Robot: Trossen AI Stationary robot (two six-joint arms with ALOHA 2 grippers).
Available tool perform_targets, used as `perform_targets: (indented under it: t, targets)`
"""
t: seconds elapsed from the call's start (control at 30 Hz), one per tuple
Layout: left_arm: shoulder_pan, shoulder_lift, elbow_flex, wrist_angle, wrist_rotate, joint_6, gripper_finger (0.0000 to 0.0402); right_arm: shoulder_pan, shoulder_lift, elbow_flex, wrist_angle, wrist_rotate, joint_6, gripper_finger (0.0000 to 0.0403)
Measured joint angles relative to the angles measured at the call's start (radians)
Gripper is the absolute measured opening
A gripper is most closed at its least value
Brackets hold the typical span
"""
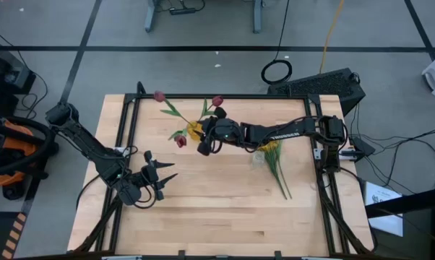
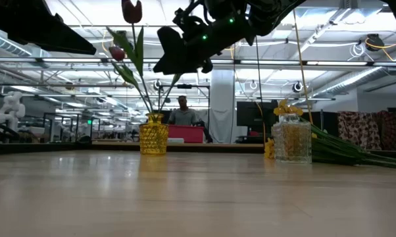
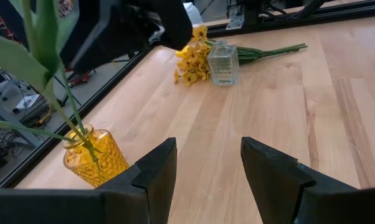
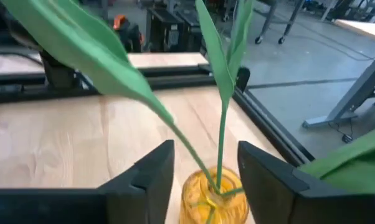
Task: Sort flowers into vase by color
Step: Put the yellow flower into the transparent vase
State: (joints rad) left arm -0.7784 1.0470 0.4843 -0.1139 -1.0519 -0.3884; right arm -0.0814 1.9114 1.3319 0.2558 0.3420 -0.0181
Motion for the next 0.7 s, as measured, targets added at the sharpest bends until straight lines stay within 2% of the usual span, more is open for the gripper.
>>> perform_targets:
  t: [0.27, 0.57, 0.7]
  targets:
    - [0.000, 0.000, 0.000, 0.000, 0.000, -0.006, 0.0187, 0.017, -0.016, -0.001, -0.093, 0.000, -0.004, 0.0202]
    - [0.000, 0.000, 0.000, 0.000, 0.000, -0.026, 0.0187, 0.073, -0.142, -0.001, -0.269, 0.004, -0.001, 0.0208]
    - [0.000, 0.000, 0.000, 0.000, 0.000, -0.050, 0.0187, 0.116, -0.202, -0.001, -0.408, 0.001, 0.031, 0.0208]
